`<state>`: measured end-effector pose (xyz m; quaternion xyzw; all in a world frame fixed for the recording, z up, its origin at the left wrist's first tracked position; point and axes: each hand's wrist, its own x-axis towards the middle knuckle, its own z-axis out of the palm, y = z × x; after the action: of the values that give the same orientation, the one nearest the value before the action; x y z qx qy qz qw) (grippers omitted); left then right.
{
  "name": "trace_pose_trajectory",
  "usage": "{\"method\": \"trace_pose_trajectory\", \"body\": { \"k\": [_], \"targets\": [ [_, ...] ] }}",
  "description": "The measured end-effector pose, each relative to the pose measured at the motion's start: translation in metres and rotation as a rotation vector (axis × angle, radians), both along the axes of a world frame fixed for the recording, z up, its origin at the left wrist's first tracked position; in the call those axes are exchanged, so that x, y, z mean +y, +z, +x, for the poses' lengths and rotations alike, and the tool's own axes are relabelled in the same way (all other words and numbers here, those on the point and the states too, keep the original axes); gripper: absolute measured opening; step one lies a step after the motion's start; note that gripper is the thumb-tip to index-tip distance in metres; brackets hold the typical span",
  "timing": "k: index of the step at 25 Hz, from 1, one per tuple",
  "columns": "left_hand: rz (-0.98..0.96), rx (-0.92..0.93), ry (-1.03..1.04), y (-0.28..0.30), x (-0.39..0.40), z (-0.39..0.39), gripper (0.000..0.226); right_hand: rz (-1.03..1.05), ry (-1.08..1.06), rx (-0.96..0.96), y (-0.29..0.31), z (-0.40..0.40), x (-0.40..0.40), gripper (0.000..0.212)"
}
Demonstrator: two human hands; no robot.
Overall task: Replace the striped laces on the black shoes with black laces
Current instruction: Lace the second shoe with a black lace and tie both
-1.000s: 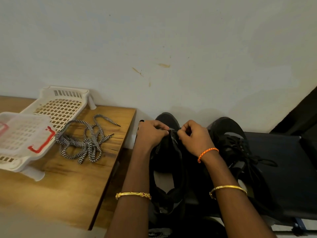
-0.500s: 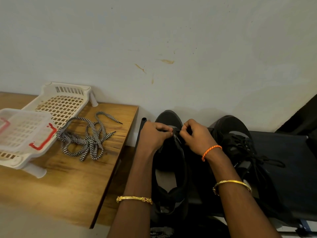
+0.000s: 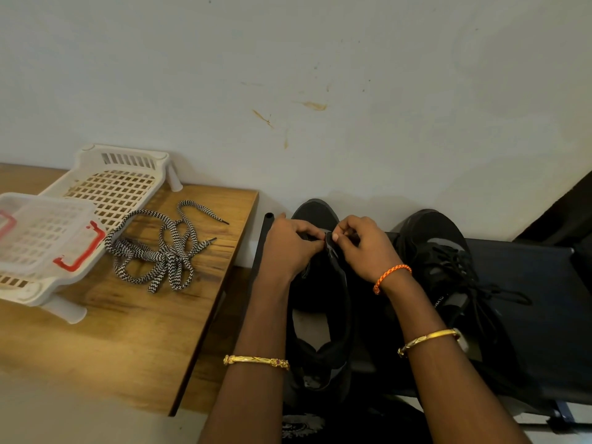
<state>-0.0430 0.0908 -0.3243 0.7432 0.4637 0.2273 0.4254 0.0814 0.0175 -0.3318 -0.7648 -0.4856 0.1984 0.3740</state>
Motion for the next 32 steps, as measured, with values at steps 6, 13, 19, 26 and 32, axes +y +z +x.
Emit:
{"method": "trace_pose_trajectory", "body": {
  "k": [6, 13, 19, 26, 32],
  "targets": [
    [0.147, 0.182, -0.111, 0.004, 0.000, 0.004, 0.009, 0.026, -0.081, 0.244, 0.000, -0.008, 0.002, 0.009],
    [0.118, 0.034, -0.093, 0.017, 0.013, -0.010, 0.009, -0.002, -0.113, 0.248, 0.001, -0.015, 0.005, 0.034],
    [0.003, -0.679, 0.525, 0.058, 0.020, -0.038, 0.015, 0.016, -0.141, 0.235, 0.007, -0.018, 0.004, 0.031],
    [-0.361, -0.597, 0.240, 0.079, 0.000, -0.040, 0.004, 0.296, 0.028, 0.349, 0.027, -0.031, -0.001, 0.033],
    [-0.358, -0.497, 0.035, 0.081, -0.009, -0.030, 0.004, 0.441, 0.168, 0.734, 0.065, -0.035, -0.007, 0.014]
  ]
}}
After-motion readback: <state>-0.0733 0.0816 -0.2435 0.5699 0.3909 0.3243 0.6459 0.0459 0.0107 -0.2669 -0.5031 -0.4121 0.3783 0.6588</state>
